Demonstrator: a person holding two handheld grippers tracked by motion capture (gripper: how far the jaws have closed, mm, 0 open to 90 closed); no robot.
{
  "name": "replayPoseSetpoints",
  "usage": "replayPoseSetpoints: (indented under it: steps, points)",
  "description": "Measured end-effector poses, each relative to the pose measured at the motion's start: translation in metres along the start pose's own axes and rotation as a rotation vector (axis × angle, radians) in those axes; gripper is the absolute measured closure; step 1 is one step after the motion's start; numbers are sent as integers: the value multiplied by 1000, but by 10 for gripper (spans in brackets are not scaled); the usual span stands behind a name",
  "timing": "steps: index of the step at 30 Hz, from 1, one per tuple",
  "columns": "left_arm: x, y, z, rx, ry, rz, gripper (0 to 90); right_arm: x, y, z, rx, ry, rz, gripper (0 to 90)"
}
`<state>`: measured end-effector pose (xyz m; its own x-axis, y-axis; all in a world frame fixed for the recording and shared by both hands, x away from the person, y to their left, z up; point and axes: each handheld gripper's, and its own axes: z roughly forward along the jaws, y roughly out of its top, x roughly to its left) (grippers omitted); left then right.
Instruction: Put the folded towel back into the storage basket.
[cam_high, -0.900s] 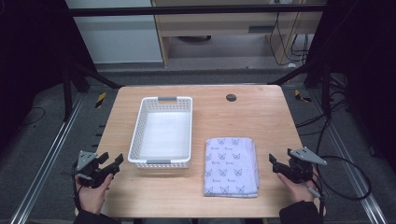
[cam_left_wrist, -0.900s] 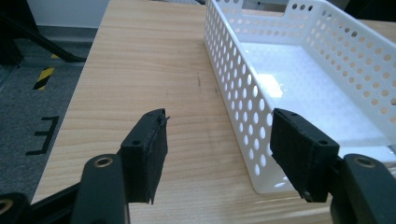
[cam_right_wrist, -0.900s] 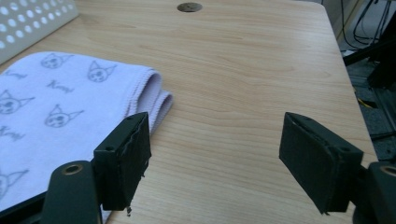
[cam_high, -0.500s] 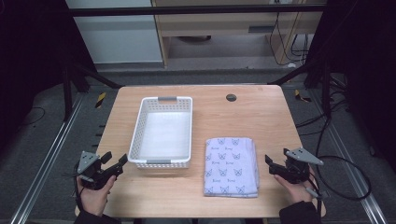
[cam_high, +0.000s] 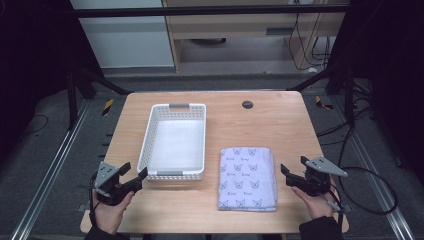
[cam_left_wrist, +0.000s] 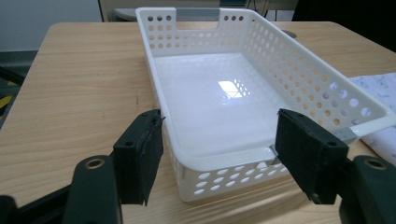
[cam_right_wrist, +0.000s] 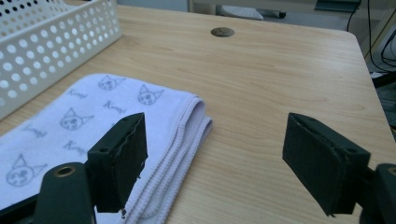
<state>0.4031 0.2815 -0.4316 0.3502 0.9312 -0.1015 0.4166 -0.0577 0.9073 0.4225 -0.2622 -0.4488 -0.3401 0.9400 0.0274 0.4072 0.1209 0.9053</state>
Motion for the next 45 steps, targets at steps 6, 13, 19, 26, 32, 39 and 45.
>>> replayPoseSetpoints:
  steps: [6, 13, 19, 26, 32, 39, 45]
  points:
    - [-11, 5, 2, -2, -36, 3, 337, 3, 8, -2, -14, 23, 4, 211]
    - [-25, 14, 6, -7, -63, 30, 350, 2, 25, -5, -31, 34, -2, 212]
    - [-44, 31, 10, -36, -88, 48, 355, 3, 42, -6, -56, 43, -1, 213]
    - [-68, 46, 17, -57, -137, 61, 366, 5, 50, -5, -59, 45, 5, 225]
    - [-91, 52, 28, -59, -184, 63, 390, 2, 55, -3, -58, 43, 12, 232]
    - [-118, 53, 42, -42, -231, 78, 410, 1, 58, 2, -53, 51, 16, 255]
    - [-134, 54, 50, -52, -256, 62, 417, 1, 59, 6, -52, 60, 17, 274]
